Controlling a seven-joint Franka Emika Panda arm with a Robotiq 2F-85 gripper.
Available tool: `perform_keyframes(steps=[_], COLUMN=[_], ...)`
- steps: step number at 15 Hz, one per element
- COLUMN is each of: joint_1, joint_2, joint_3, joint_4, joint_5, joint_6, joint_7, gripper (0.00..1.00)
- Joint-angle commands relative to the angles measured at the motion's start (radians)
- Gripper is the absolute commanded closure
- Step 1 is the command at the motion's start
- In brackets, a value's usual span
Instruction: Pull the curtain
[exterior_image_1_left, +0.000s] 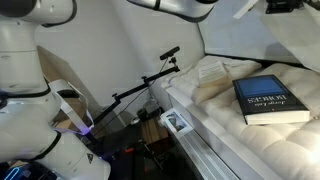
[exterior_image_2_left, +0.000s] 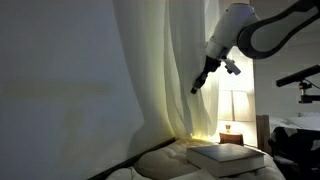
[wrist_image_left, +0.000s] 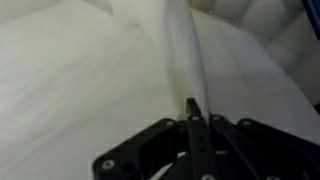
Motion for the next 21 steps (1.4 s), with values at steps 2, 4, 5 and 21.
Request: perform_keyframes(steps=[2, 4, 5, 21], joint_1=[0.05, 0.067, 0.073, -0.008], joint_2=[-0.282, -0.384, -0.435, -1.377], joint_3=[-0.048, -0.069, -0.078, -0.039], joint_4=[-0.276, -0.36, -0.398, -0.972], joint_5=[-0.088, -0.174, -0.224, -0.766], joint_6=[0.076, 0.112, 0.127, 0.11], joint_7=[0.149, 0.245, 0.302, 0.919], gripper=[1.0, 1.0, 1.0, 1.0])
